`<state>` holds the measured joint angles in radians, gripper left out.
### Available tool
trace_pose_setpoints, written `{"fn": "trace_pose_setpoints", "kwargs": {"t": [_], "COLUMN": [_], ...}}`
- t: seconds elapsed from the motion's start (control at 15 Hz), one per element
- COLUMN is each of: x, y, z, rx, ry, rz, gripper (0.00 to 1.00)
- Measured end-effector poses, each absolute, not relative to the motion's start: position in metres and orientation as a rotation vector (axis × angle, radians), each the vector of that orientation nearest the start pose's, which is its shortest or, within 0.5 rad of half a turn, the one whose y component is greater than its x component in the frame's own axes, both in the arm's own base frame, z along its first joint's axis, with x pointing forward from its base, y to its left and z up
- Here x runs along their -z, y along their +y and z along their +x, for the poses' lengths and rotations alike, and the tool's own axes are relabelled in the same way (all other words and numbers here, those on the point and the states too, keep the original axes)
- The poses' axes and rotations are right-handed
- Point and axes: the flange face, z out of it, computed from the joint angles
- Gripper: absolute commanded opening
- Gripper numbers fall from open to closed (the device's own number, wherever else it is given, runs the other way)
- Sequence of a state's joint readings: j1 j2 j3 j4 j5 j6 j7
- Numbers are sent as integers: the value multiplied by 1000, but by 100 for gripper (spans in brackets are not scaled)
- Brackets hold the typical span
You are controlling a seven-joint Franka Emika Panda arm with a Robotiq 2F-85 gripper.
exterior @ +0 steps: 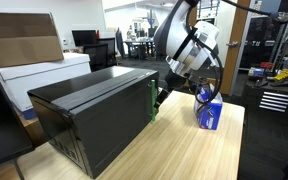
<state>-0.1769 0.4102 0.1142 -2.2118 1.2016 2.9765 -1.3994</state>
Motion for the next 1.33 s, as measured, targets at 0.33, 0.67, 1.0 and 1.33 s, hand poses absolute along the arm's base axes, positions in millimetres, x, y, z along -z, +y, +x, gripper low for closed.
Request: {"fn": "trace_pose_setpoints", "kwargs": {"t": [0.33,0.67,1.0,1.33], "x": [-217,-228,-238,-239], "y": [-84,-71,-89,-86], "z": [545,555,555,552], "rx": [761,808,873,899], "ry": [-230,-204,-215,-224], "rz": [-2889,-2857,-2865,-2901], "gripper": [75,37,1,5]}}
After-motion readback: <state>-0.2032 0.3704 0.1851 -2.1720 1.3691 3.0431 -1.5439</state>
